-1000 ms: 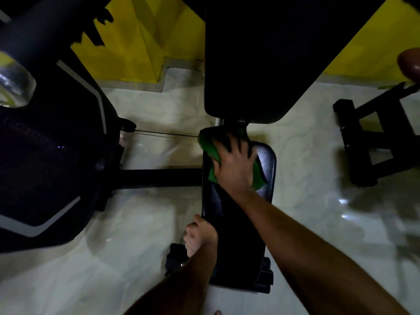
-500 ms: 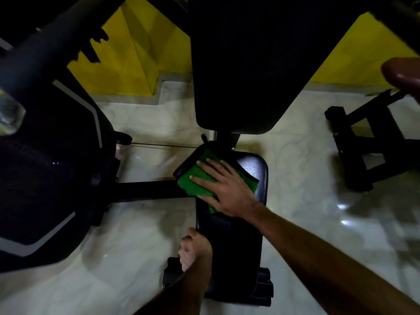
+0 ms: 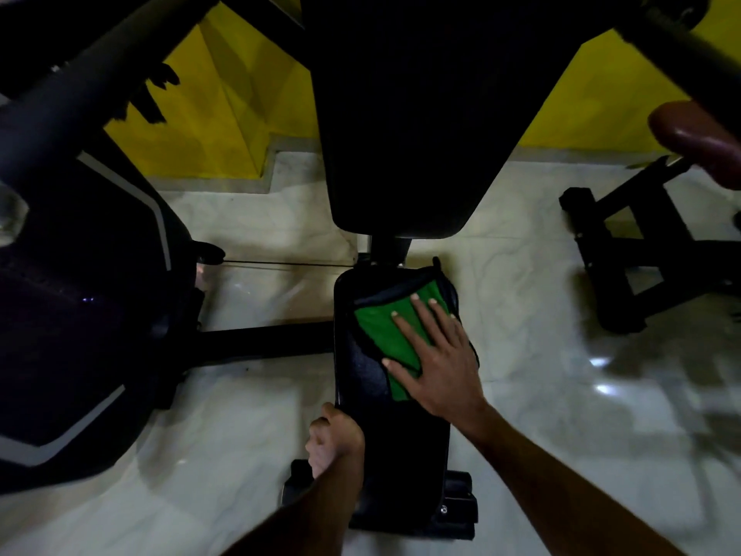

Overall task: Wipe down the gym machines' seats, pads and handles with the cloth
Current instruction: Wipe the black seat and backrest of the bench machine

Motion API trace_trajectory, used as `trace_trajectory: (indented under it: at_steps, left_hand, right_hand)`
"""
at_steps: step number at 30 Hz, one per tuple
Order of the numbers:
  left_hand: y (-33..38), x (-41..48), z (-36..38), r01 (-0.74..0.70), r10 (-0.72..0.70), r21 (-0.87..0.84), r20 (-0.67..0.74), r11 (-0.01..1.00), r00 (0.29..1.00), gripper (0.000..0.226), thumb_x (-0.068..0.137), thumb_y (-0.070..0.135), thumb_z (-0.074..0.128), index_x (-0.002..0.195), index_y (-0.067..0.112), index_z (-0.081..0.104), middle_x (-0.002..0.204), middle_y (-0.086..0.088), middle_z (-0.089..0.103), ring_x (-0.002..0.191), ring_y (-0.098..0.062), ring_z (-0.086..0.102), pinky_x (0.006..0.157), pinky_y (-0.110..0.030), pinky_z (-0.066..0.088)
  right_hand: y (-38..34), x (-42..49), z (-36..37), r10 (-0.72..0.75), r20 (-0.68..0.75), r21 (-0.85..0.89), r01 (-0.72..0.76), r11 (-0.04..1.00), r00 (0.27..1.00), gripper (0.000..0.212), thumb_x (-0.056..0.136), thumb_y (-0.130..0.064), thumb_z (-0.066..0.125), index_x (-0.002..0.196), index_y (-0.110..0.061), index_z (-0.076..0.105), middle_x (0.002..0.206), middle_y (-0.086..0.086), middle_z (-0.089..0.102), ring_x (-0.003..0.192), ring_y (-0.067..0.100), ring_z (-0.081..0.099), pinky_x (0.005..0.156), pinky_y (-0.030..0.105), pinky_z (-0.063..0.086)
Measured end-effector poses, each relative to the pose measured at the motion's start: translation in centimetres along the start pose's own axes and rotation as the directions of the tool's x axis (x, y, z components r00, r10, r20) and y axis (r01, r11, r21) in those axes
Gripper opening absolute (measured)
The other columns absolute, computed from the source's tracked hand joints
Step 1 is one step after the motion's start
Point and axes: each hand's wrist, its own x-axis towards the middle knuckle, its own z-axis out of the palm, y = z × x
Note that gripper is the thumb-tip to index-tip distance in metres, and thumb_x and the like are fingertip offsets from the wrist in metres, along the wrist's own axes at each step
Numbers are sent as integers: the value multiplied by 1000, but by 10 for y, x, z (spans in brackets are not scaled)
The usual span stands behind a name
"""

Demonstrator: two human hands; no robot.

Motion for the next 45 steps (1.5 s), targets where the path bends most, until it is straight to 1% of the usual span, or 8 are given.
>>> trace_trajectory:
  at_steps: [4, 8, 16, 21, 27, 35, 41, 45]
  left_hand:
    - [-3, 3, 3, -55, 56, 89, -5, 995, 998, 46, 104, 26, 18, 137, 13, 47, 141, -18, 48, 125, -35, 49, 99, -37, 39]
    - [-4, 4, 4, -62, 62, 62, -3, 996, 998, 47, 104, 27, 18, 136, 13, 48, 140, -19, 49, 126, -35, 49, 101, -37, 38]
    - [-7, 6, 2, -160, 157, 159, 36, 974, 987, 42, 104, 20, 20, 135, 11, 46, 142, -20, 48, 126, -37, 50, 102, -39, 39]
    - [-8, 9, -1, -142, 139, 47, 68, 989, 988, 37, 104, 16, 25, 132, 9, 49, 140, -18, 51, 126, -34, 52, 101, -34, 39]
    - [-9, 7, -4, 20, 44, -342, 178, 940, 983, 51, 104, 36, 33, 135, 1, 52, 140, -21, 52, 127, -34, 51, 107, -37, 38]
    - [-54, 3, -14, 233, 180, -521, 624, 821, 761, 53, 100, 51, 35, 111, 16, 73, 105, -11, 75, 96, -29, 70, 88, -36, 55]
    - [-77, -1, -23, 433, 191, -612, 696, 662, 692, 43, 100, 31, 42, 117, 3, 69, 102, -16, 74, 82, -27, 73, 70, -32, 60]
    - [-96, -2, -33, 537, 192, -645, 719, 543, 668, 49, 98, 31, 37, 125, 1, 64, 120, -22, 67, 102, -34, 69, 90, -41, 53]
  right_hand:
    - [22, 42, 7, 232, -66, 31, -231, 973, 970, 70, 97, -69, 46, 151, -24, 50, 164, 15, 32, 149, 36, 32, 120, 46, 30]
    - [21, 72, 5, 555, 4, 312, -528, 790, 832, 80, 90, -69, 59, 150, -18, 48, 138, 26, 54, 125, 43, 51, 109, 47, 38]
    - [-39, -46, 2, 783, 93, 418, -738, 530, 615, 89, 85, -72, 63, 156, -29, 30, 118, 18, 62, 113, 40, 59, 92, 46, 49]
    - [-73, -115, 9, 711, 20, 422, -651, 631, 703, 84, 90, -66, 60, 154, -16, 38, 126, 18, 61, 113, 38, 59, 92, 44, 52]
    - [-32, -34, 2, 627, 58, 285, -615, 736, 777, 87, 95, -67, 53, 163, -23, 20, 159, 23, 32, 140, 41, 37, 113, 49, 39]
    - [-65, -95, 10, 615, -20, 316, -579, 752, 788, 76, 98, -60, 50, 161, -22, 29, 164, 21, 26, 148, 37, 33, 121, 41, 30]
    - [-94, -194, 14, 336, 10, 143, -333, 932, 942, 64, 96, -47, 50, 157, -30, 38, 170, 14, 13, 157, 37, 13, 121, 55, 29]
    - [-91, -189, 5, 18, 87, 31, -21, 999, 996, 59, 99, -49, 45, 155, -32, 42, 169, 11, 19, 157, 34, 16, 117, 63, 28]
